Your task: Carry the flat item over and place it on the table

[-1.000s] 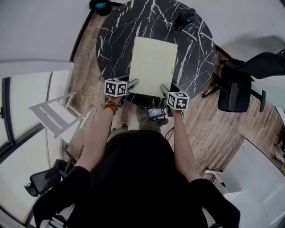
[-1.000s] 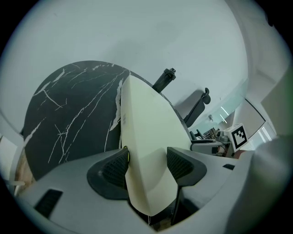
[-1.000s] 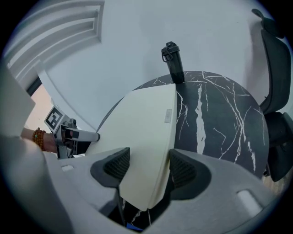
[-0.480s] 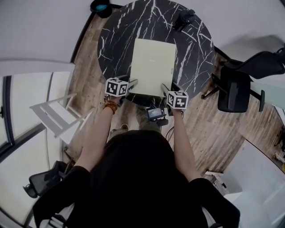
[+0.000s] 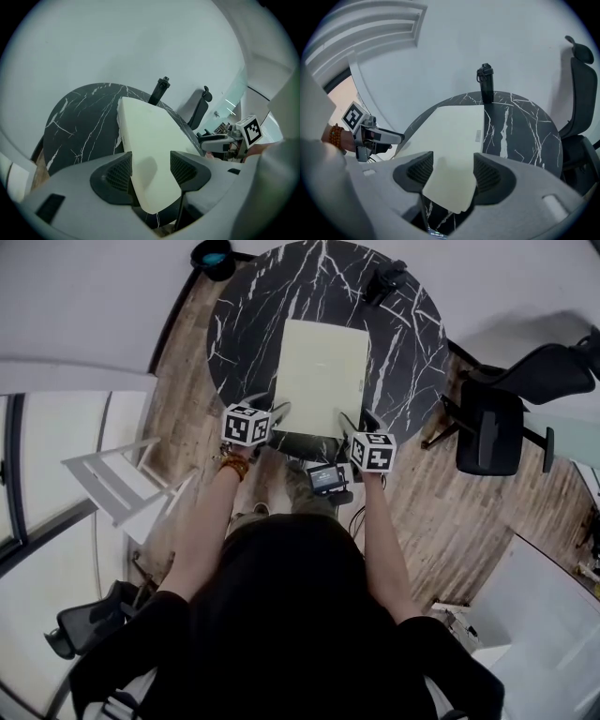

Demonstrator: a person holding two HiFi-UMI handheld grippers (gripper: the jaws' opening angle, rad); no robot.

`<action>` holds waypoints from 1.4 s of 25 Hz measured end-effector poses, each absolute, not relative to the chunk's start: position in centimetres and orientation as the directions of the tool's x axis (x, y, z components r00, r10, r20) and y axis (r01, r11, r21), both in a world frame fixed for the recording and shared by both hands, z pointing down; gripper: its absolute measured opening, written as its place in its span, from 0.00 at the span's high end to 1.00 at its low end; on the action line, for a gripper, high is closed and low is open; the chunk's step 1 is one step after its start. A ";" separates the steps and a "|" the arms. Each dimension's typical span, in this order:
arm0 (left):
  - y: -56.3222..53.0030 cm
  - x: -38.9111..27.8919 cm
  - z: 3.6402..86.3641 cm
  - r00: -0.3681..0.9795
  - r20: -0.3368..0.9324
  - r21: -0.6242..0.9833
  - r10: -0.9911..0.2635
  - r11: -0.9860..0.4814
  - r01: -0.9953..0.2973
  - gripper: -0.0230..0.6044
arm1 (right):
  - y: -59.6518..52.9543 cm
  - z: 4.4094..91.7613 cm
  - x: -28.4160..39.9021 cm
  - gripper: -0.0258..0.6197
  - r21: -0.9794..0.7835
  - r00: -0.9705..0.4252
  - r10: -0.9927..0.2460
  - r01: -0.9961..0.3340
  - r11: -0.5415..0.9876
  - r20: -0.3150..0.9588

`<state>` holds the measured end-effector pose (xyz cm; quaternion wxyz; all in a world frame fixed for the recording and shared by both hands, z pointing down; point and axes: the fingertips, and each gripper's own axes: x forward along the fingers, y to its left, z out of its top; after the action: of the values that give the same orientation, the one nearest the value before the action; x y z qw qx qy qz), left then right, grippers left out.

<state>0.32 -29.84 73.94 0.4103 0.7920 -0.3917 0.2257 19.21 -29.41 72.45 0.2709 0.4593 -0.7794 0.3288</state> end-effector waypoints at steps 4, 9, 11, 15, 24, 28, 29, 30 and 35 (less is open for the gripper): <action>-29.8 0.6 72.1 0.592 0.649 0.449 -0.478 -0.388 -0.805 0.56 | -28.8 70.9 18.1 0.56 -0.251 -0.445 -0.569 -0.887 0.388 0.692; -28.5 0.8 71.0 0.592 0.636 0.418 -0.496 -0.424 -0.804 0.73 | -27.4 69.5 17.1 0.70 -0.229 -0.454 -0.595 -0.880 0.416 0.664; -27.8 0.7 70.7 0.589 0.629 0.407 -0.507 -0.431 -0.805 0.81 | -26.8 69.1 16.8 0.71 -0.219 -0.451 -0.602 -0.880 0.421 0.659; -26.6 0.8 70.0 0.593 0.614 0.395 -0.521 -0.447 -0.803 0.86 | -25.8 68.2 16.3 0.83 -0.195 -0.448 -0.629 -0.881 0.431 0.636; -24.5 1.4 67.3 0.583 0.569 0.327 -0.580 -0.491 -0.807 0.91 | -23.1 66.1 14.6 0.96 -0.161 -0.467 -0.657 -0.867 0.472 0.592; -23.7 1.0 65.4 0.572 0.538 0.277 -0.619 -0.511 -0.814 0.92 | -22.2 64.9 13.8 0.96 -0.135 -0.467 -0.678 -0.865 0.483 0.567; -23.5 0.9 64.8 0.570 0.529 0.265 -0.629 -0.516 -0.815 0.92 | -22.0 64.5 13.6 0.96 -0.126 -0.465 -0.687 -0.866 0.484 0.558; -23.3 0.8 64.3 0.568 0.519 0.253 -0.639 -0.519 -0.816 0.92 | -21.7 63.9 13.3 0.96 -0.116 -0.463 -0.697 -0.867 0.485 0.547; -21.5 0.1 61.3 0.568 0.468 0.218 -0.677 -0.534 -0.817 0.92 | -19.7 60.6 11.5 0.96 -0.078 -0.472 -0.735 -0.862 0.501 0.487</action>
<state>0.12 -21.47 61.26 0.2105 0.8600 -0.4342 0.1661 11.48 -19.69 60.61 0.2000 0.4735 -0.8430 0.1585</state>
